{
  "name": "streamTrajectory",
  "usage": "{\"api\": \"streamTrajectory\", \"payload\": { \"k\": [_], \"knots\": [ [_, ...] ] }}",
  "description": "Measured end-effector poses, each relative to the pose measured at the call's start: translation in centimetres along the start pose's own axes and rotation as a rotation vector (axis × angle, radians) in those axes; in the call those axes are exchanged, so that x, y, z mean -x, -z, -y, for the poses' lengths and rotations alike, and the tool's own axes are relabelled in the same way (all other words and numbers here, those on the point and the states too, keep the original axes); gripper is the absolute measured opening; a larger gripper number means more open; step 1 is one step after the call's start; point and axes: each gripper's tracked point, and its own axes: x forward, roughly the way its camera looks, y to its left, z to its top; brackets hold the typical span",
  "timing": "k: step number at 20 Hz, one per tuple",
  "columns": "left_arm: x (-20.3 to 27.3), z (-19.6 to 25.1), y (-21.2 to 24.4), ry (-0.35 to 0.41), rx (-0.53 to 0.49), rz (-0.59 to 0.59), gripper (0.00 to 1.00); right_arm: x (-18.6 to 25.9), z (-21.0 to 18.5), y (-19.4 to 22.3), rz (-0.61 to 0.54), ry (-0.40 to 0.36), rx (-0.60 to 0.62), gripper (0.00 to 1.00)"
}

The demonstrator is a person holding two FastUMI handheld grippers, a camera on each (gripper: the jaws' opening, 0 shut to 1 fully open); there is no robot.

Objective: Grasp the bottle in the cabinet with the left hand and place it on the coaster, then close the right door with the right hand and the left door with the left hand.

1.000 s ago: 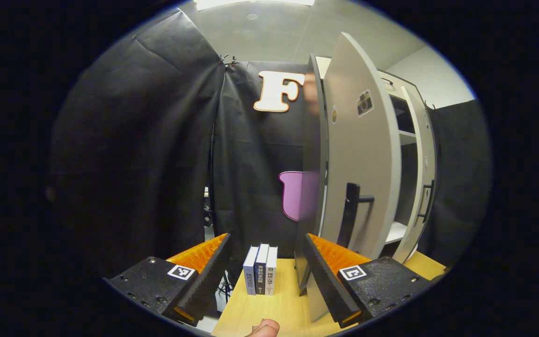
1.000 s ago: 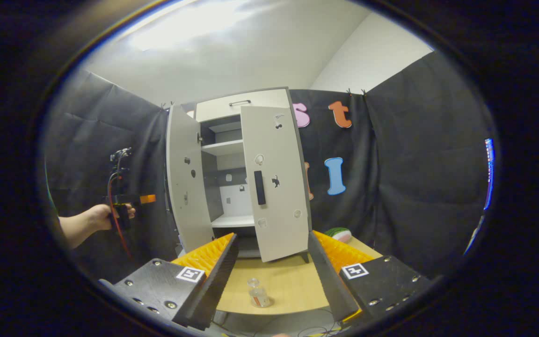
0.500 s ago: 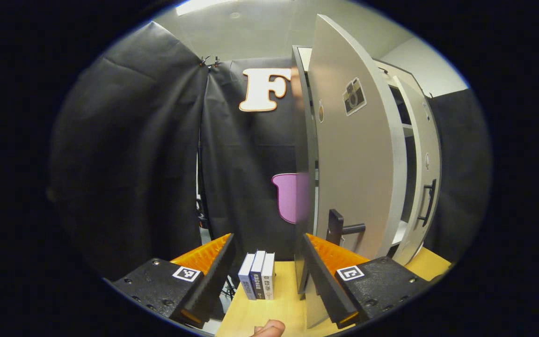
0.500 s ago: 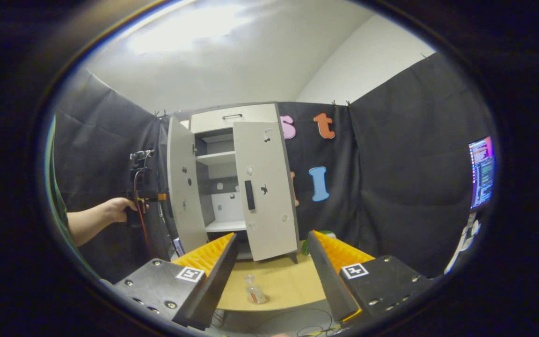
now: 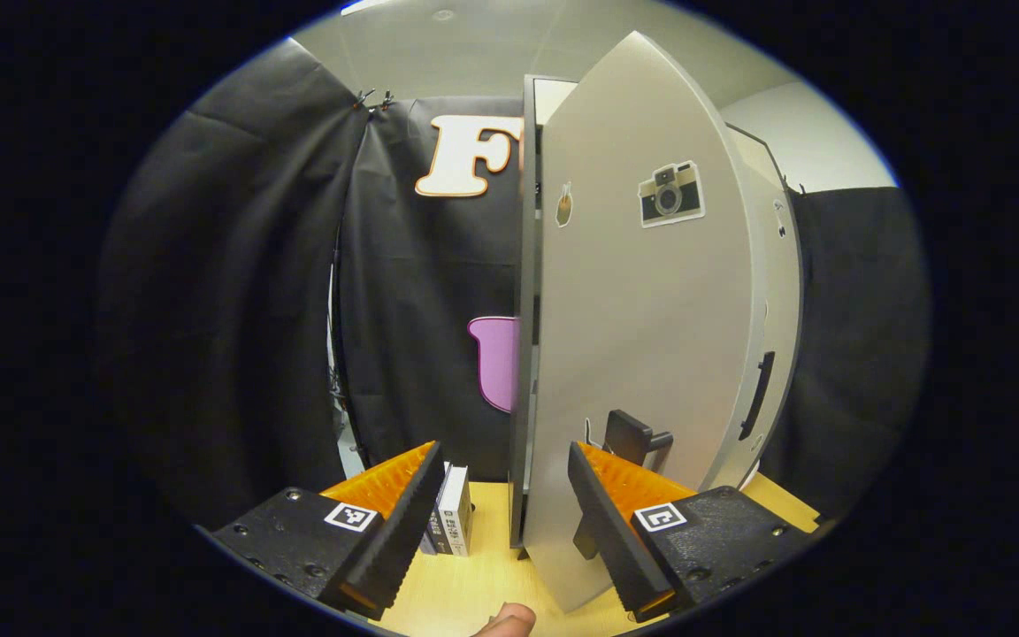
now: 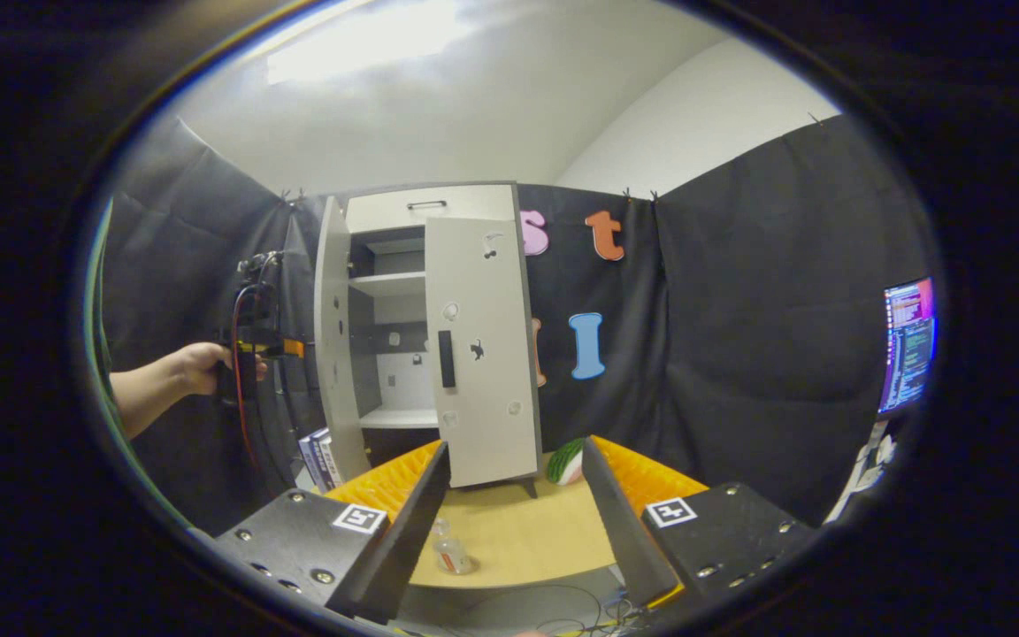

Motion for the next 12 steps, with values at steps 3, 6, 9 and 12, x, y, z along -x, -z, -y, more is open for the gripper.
{"api": "streamTrajectory", "payload": {
  "k": [3, 6, 9, 12],
  "knots": [
    [-0.1, -0.1, 0.0, -0.032, 0.025, 0.016, 0.87, -0.7, -0.3, 0.1, 0.002, 0.001, 0.027, 0.91],
    [-0.3, 0.3, -0.4, -0.025, 0.013, 0.027, 0.87, -2.0, -1.0, 0.6, 0.004, -0.008, 0.040, 0.87],
    [-1.1, 0.3, -0.4, -0.015, -0.004, 0.017, 0.90, -3.8, -1.8, 0.1, 0.015, -0.024, 0.031, 0.91],
    [-1.7, 0.8, -0.3, 0.005, 0.014, 0.016, 0.90, -5.6, -2.5, -0.3, 0.021, -0.027, 0.023, 0.87]
  ]
}}
